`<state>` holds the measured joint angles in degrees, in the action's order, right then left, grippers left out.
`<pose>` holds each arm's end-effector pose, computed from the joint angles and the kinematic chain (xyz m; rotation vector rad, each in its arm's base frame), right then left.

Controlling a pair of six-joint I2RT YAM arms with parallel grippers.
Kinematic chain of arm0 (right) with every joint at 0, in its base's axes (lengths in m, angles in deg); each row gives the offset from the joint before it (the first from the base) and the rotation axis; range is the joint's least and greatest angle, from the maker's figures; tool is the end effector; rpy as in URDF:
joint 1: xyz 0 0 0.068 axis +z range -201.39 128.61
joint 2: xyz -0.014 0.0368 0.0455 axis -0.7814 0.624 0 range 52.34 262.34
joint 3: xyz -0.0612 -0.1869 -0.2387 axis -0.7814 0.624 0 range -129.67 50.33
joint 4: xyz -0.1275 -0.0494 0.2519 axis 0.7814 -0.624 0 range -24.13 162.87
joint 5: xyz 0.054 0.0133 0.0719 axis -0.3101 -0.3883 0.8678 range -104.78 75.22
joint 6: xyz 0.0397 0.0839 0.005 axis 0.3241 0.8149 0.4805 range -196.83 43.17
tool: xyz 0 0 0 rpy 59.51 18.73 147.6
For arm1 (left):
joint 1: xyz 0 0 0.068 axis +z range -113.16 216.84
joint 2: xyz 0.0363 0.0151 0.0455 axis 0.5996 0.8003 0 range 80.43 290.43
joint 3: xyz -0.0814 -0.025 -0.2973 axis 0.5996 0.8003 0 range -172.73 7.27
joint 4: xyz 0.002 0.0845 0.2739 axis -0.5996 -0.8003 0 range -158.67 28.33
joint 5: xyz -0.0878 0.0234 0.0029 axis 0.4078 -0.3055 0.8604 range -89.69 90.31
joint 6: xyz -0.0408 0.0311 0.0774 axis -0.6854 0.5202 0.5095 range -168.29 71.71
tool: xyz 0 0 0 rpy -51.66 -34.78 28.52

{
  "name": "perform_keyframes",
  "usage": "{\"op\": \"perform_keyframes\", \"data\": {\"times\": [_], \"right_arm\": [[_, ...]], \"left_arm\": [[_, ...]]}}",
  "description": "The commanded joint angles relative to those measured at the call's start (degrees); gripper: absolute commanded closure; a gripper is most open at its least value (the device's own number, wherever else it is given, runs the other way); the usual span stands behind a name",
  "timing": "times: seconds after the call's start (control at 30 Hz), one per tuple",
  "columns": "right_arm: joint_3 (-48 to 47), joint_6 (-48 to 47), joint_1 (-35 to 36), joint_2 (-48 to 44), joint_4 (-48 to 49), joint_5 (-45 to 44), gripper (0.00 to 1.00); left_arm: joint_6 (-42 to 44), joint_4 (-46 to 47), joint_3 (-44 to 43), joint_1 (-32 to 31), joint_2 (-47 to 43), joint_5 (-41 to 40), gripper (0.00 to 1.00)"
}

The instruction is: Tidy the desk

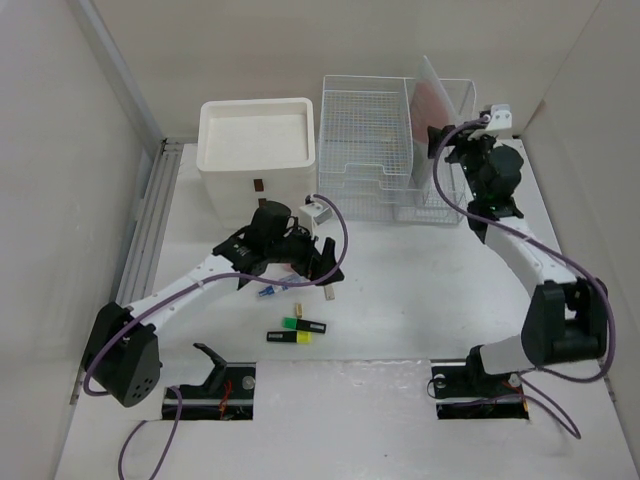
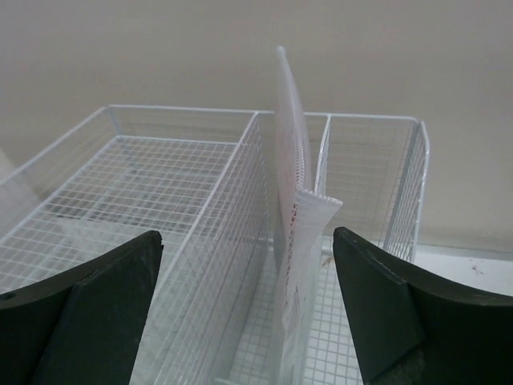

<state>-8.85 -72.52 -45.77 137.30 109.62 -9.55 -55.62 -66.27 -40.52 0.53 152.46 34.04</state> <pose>0.4160 0.0486 0.3796 -0.0923 1.3801 0.2079 0.2344 -0.2300 0.2742 0.9003 1.9619 -1.0647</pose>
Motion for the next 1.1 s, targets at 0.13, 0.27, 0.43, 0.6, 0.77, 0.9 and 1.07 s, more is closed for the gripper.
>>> {"op": "perform_keyframes", "data": {"times": [0.13,0.27,0.43,0.6,0.77,0.9,1.07], "right_arm": [[-0.7,-2.0,0.0,-17.8,-13.6,3.1,0.00],[-3.3,-4.8,-1.1,-21.6,-27.5,21.7,0.00],[-4.6,-5.4,1.1,-23.4,-42.9,32.9,0.00],[-5.2,-9.5,7.6,-23.4,-53.3,32.4,0.00],[0.5,-11.1,12.9,-24.8,-52.0,29.8,0.31],[5.0,-11.1,12.9,-25.3,-49.0,30.7,0.66],[6.4,-11.1,12.9,-25.8,-46.7,30.2,0.42]], "left_arm": [[0.0,1.7,-1.9,-0.3,-7.4,-2.8,0.10],[-2.1,1.1,-4.8,-0.3,-11.6,-9.0,0.12],[-2.0,-3.1,-11.8,-0.3,-15.7,-22.1,0.13],[-2.0,-5.1,-11.6,1.8,-19.4,-29.3,0.00],[-3.3,-5.7,-5.6,5.6,-24.4,-34.5,0.00],[-4.5,-2.7,1.5,8.5,-29.0,-38.7,0.00],[-5.2,-2.7,3.4,10.0,-28.2,-42.2,0.05]]}}
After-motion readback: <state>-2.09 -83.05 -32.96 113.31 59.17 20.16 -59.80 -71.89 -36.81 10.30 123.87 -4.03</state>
